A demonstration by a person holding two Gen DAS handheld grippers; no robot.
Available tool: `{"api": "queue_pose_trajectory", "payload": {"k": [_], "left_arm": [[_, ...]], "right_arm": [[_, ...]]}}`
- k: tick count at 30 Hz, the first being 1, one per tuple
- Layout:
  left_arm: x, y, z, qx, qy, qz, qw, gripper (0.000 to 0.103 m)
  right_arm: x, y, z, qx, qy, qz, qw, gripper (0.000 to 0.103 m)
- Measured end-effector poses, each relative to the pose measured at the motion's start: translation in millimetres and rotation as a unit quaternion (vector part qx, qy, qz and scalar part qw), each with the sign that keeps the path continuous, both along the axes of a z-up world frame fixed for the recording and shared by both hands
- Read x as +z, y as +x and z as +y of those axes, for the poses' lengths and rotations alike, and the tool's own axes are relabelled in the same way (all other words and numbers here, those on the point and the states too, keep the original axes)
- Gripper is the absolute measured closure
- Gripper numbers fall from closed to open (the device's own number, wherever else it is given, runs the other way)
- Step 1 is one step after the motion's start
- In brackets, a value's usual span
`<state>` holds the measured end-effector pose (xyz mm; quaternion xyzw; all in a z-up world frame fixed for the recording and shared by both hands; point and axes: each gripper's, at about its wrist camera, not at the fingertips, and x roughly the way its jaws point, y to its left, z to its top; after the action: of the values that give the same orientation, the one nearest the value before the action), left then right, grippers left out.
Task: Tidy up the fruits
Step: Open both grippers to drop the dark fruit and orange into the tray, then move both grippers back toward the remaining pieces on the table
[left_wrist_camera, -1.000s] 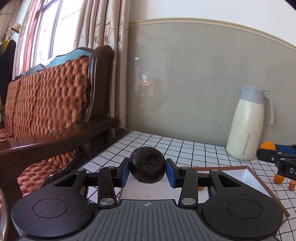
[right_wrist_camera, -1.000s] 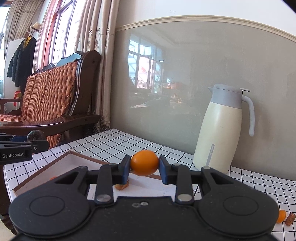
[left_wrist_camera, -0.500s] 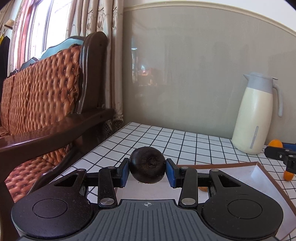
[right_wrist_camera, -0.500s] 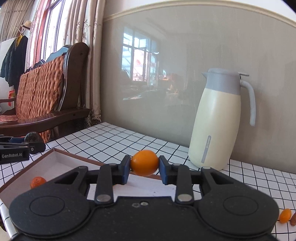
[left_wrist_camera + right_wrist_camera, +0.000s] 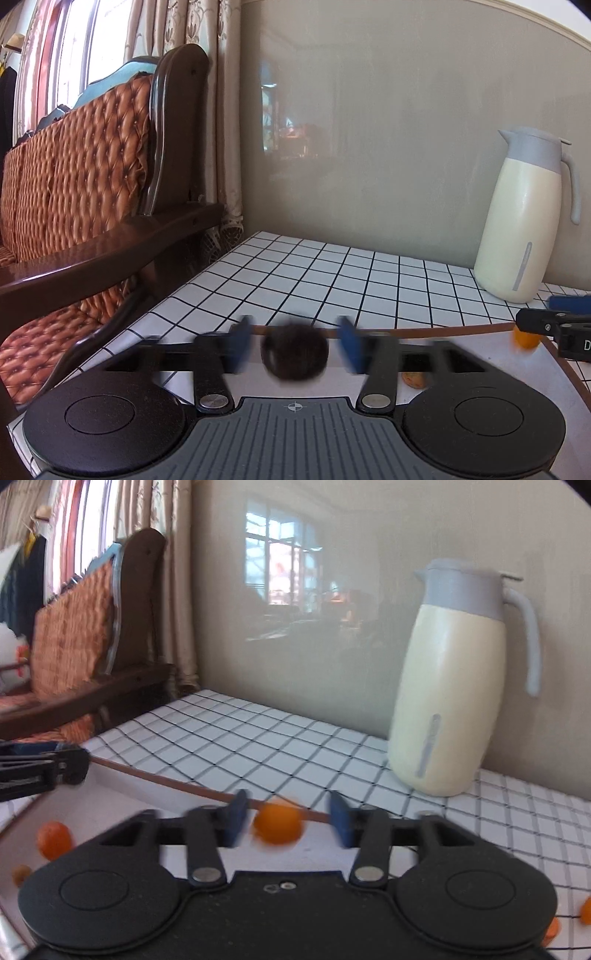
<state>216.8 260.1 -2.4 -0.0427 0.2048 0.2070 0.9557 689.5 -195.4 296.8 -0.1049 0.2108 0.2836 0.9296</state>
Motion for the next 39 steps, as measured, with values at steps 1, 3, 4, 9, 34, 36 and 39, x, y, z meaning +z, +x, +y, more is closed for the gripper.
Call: {"api": "queue_pose_trajectory", "payload": {"k": [1,3,4,9,34,36,39], "left_arm": [[1,-6,-2,0.009,0.009,-0.019,0.9997,0.000],[6,-12,-3,0.011,0.018,-0.030,0.9993,0.000],[7,-13,-2,0.011,0.013,-0.033,0.9993,0.000],[4,-13,-4,0.002,0.004,-0.026,0.9997,0.000],[16,-32,-81,-0.065,0.007,-0.048,0.9967,0.000],[17,-31,-92,-0.074,0.005,-0.050,0.9960,0.000],[19,-29,-110,-0.087,0.006,-0.055,0.9946,0.000]], "right_arm": [[2,-2,-4,-0.001,0.010,-0.009,1.000,0.012],[4,0,-9,0.004,0.011,0.006,1.000,0.020],[4,0,-10,0.001,0.010,0.002,1.000,0.019],[3,-2,-14,0.001,0.012,0.003,1.000,0.012],[24,-34,-61,-0.002,-0.011,-0.030,0.999,0.006],[25,-34,-71,-0.009,-0.011,-0.030,0.999,0.006],[25,-33,-88,-0.022,-0.014,-0.032,0.999,0.006]]}}
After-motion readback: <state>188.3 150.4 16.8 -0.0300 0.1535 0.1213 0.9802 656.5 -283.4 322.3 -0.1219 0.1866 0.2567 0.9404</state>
